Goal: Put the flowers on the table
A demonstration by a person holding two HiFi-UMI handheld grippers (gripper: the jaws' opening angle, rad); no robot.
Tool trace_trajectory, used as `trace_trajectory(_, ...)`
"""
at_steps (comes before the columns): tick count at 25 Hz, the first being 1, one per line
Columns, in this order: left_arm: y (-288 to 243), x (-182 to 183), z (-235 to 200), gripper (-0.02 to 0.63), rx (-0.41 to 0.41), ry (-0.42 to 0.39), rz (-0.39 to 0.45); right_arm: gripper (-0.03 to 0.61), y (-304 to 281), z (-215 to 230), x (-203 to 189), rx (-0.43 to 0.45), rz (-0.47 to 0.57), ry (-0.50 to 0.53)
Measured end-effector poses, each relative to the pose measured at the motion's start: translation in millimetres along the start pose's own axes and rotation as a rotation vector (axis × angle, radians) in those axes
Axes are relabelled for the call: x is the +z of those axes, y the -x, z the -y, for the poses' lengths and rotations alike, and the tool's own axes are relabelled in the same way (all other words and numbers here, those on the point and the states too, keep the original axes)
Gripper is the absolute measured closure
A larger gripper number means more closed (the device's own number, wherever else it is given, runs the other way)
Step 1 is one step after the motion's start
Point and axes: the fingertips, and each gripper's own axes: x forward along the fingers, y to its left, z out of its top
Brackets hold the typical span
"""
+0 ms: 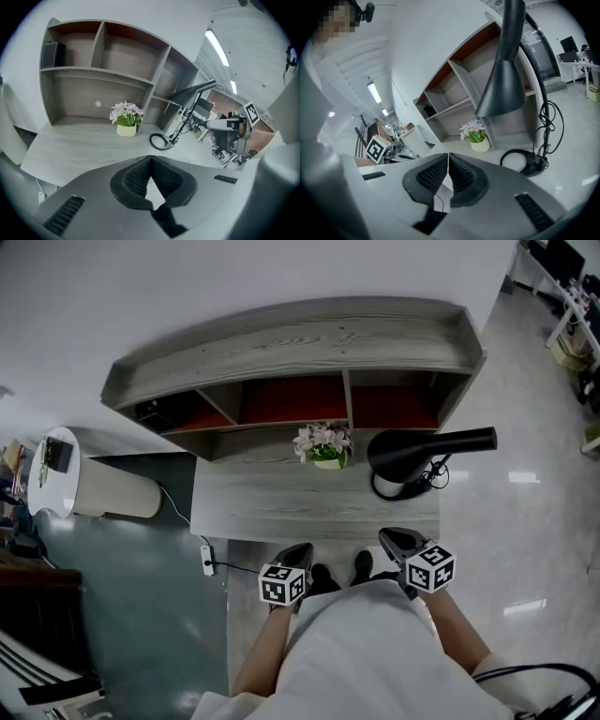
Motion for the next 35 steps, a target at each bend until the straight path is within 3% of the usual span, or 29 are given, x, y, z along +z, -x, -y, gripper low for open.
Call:
trace_trajectory(5, 24.4, 5.9, -8.5, 0.604, 0.019, 0.002, 0.084, 0.558, -13.4, -19.0, 1.3, 0.018, 0.005, 0.012)
trace_trajectory(16, 86.0, 24.1, -21.0, 0.604, -0.054, -0.011, 0.178, 0.558, -13.6, -70.7, -14.8, -0.044, 0.028, 0.023)
trace_trajectory(25, 122.5, -2.1, -15.7, 0.604, -0.179, -0.060, 0.180, 0.559, 10.8, -112.4, -21.0, -0.157, 0.138, 0.021)
trace_trajectory(35, 142.5, -32.2, -11.6, 0.604, -0.249, -0.136, 0.162, 0.560, 37.1, -139.6, -64.1, -0.243, 0.203, -0.045)
